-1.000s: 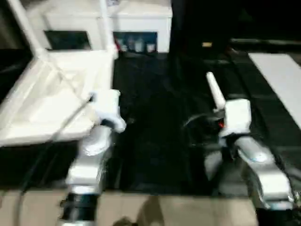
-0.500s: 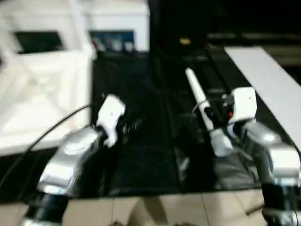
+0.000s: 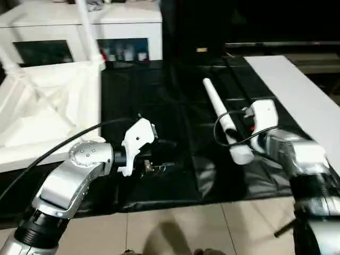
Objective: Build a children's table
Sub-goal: Pick table leg
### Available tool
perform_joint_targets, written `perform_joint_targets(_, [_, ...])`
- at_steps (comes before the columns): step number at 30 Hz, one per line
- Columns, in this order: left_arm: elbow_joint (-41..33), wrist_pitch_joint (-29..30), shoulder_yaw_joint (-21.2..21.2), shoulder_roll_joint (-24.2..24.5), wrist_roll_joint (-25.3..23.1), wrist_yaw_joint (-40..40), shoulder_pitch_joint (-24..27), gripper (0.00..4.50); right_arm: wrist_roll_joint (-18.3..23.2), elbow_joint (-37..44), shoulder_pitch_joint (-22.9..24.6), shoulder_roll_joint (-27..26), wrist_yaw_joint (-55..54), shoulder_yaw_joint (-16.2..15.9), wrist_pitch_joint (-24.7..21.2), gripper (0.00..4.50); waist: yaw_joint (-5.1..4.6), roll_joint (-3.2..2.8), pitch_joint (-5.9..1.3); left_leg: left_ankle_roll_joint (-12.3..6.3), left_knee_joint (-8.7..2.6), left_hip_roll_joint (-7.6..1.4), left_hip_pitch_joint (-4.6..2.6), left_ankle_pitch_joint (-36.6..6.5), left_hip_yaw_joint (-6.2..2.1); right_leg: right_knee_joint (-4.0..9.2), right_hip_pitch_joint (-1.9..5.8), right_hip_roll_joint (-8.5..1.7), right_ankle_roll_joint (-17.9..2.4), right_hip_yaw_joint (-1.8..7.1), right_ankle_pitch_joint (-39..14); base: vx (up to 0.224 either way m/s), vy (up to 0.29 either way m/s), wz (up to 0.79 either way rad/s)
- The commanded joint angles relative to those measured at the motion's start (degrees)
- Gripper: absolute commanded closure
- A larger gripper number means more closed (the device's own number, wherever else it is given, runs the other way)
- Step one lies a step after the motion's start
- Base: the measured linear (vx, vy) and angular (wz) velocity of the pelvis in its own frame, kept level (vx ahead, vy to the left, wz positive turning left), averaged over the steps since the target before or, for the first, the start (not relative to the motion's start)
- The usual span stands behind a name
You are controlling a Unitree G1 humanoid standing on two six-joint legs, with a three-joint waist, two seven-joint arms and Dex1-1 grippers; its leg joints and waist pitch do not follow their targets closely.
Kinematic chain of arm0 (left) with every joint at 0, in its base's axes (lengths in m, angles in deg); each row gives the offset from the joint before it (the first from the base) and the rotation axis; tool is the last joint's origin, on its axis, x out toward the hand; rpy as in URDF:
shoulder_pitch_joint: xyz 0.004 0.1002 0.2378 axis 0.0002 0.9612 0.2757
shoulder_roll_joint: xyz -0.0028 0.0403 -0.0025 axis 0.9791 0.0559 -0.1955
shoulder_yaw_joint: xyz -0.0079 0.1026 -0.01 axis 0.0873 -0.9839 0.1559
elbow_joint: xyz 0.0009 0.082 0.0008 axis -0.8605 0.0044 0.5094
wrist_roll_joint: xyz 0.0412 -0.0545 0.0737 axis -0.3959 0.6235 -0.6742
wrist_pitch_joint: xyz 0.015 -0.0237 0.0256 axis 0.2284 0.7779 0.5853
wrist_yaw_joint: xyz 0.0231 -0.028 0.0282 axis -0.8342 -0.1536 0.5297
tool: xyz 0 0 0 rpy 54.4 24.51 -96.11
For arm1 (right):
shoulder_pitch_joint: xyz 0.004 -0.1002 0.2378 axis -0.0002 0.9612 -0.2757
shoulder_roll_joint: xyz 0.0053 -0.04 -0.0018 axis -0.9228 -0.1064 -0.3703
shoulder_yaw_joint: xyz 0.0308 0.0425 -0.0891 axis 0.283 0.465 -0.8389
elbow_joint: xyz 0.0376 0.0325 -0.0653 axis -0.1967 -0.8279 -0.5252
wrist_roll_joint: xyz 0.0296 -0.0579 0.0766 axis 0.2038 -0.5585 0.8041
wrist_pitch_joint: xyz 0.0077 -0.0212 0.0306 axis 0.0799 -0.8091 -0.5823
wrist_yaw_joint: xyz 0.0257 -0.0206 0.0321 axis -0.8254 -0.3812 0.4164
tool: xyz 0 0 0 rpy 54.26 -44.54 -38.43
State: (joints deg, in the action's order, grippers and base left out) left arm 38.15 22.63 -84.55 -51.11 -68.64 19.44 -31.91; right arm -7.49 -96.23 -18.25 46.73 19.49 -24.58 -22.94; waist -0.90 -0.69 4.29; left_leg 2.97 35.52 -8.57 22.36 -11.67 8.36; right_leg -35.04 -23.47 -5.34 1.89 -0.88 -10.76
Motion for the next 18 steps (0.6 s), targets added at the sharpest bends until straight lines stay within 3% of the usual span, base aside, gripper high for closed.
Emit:
perform_joint_targets(1, [-1.85,0.97,-0.37,1.37,-0.1,-0.52,-0.14,1.31,-0.95,-1.93,-2.05,0.66,1.68,-0.78,0.87,0.19,0.43,0.8,-3.64,2.26,-5.03,-2.57,-1.1,-21.36,-0.61,5.12,1.29,-2.25,-10.57,0.79,-29.14,0.0,0.0,0.0])
perform_joint_targets(9, [-3.66,3.1,-1.2,4.01,0.22,-2.58,-0.86,1.3,-3.43,-7.57,-7.2,4.01,9.66,-6.97,-2.81,0.74,1.11,0.97,-3.97,1.75,-4.82,-2.86,-1.01,-16.73,0.28,4.35,1.58,-1.96,-12.46,0.92,-23.49,0.0,0.0,0.0])
perform_joint_targets(11, [-3.54,3.06,-1.29,3.95,0.19,-2.5,-1.2,1.3,-4.01,-8.64,-7.79,4.38,10.53,-7.72,-2.61,0.91,1.47,1.03,-4.2,1.54,-4.73,-2.93,-0.79,-14.15,0.56,3.97,1.89,-1.9,-13.2,0.99,-19.9,0.0,0.0,0.0])
perform_joint_targets(15, [-3.54,3.24,-1.52,3.98,0.2,-2.35,-1.74,1.3,-5.35,-11.33,-9.1,5.01,13.13,-9.81,-2.87,1.36,1.74,1.05,-4.37,1.44,-4.49,-3.04,-0.85,-15.36,1.09,3.55,1.7,-1.68,-14.3,1.08,-17.91,0.0,0.0,0.0])
perform_joint_targets(18, [-3.93,3.49,-1.57,4.19,0.14,-2.52,-1.55,1.3,-5.95,-12.7,-9.44,5.13,15.13,-11.16,-2.99,1.65,1.96,1.12,-4.55,0.64,-4.29,-3.11,-0.75,-12.29,1.35,3.16,1.92,-1.56,-15.08,1.14,-13.01,0.018,-0.002,0.0])
